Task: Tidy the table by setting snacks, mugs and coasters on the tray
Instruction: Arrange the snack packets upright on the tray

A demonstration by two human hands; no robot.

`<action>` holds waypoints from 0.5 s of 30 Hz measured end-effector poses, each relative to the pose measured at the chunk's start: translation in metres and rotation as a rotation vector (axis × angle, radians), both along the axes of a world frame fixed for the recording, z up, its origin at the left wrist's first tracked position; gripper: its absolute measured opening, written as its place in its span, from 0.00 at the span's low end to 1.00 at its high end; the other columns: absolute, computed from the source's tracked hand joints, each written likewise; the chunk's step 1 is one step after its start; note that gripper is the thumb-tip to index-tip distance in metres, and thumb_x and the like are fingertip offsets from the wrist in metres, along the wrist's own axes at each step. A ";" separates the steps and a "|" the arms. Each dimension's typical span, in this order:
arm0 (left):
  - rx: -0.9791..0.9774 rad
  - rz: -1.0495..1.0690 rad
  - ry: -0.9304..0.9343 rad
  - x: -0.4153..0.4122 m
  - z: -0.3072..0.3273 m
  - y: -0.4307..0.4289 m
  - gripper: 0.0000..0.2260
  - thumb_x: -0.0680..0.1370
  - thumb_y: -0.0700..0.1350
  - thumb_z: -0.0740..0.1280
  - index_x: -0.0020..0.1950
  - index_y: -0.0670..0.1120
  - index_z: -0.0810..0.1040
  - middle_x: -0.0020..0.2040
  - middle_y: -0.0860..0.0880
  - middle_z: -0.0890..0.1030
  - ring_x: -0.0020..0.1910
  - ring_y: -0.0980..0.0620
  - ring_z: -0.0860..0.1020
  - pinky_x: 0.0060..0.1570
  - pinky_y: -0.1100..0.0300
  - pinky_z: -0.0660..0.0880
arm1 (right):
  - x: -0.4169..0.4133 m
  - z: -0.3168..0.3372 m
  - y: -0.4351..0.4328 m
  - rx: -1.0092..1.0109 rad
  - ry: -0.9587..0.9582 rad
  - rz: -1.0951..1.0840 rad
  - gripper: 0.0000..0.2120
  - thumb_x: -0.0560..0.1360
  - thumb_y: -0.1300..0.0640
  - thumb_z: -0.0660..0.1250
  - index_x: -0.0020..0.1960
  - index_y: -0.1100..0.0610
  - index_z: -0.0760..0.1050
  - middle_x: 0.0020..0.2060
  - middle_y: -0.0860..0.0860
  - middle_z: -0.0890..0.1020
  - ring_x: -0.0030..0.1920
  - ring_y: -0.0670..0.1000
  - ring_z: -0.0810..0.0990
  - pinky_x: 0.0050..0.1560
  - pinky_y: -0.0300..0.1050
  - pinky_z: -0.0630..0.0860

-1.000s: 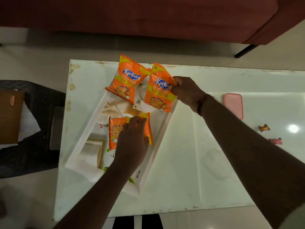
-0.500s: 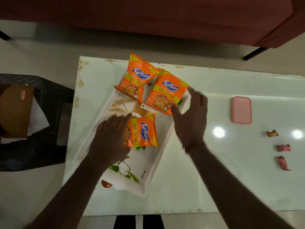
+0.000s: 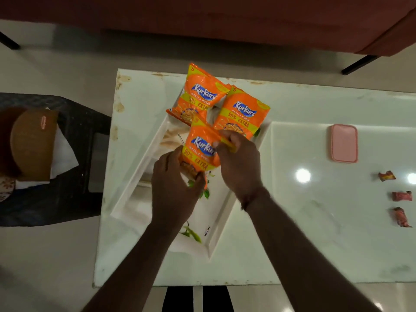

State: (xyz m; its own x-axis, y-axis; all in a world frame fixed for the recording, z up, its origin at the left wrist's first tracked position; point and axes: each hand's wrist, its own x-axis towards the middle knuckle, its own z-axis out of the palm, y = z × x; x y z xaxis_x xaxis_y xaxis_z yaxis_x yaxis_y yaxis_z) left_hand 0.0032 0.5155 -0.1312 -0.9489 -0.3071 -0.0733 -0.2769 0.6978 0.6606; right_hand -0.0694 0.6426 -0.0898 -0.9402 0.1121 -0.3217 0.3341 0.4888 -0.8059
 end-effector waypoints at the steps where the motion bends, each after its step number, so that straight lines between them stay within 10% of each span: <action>1: 0.012 0.040 0.024 -0.007 0.001 0.008 0.33 0.68 0.58 0.70 0.69 0.48 0.68 0.60 0.50 0.74 0.58 0.53 0.71 0.55 0.58 0.73 | -0.014 0.002 0.000 0.025 0.033 0.038 0.11 0.77 0.54 0.68 0.59 0.52 0.81 0.50 0.42 0.80 0.41 0.29 0.75 0.37 0.18 0.67; 8: -0.086 0.123 0.059 -0.055 -0.015 0.039 0.35 0.73 0.60 0.67 0.74 0.45 0.62 0.68 0.45 0.71 0.67 0.46 0.69 0.61 0.49 0.72 | -0.078 -0.010 0.006 0.224 0.088 0.181 0.15 0.80 0.52 0.65 0.66 0.53 0.77 0.63 0.50 0.80 0.62 0.51 0.78 0.60 0.39 0.72; 15: -0.350 -0.122 0.018 -0.012 -0.046 0.038 0.37 0.79 0.64 0.55 0.78 0.39 0.56 0.78 0.38 0.54 0.78 0.41 0.52 0.74 0.46 0.56 | -0.006 -0.038 0.000 0.652 0.597 0.395 0.28 0.82 0.44 0.58 0.78 0.55 0.60 0.78 0.56 0.60 0.79 0.58 0.55 0.75 0.56 0.55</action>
State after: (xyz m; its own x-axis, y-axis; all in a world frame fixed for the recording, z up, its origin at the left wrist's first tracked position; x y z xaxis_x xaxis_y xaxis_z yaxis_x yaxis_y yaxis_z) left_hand -0.0086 0.5537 -0.1777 -0.9803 -0.1948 0.0336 -0.1677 0.9096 0.3801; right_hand -0.0755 0.6425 -0.1273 -0.9367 -0.2599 0.2346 -0.3269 0.8891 -0.3203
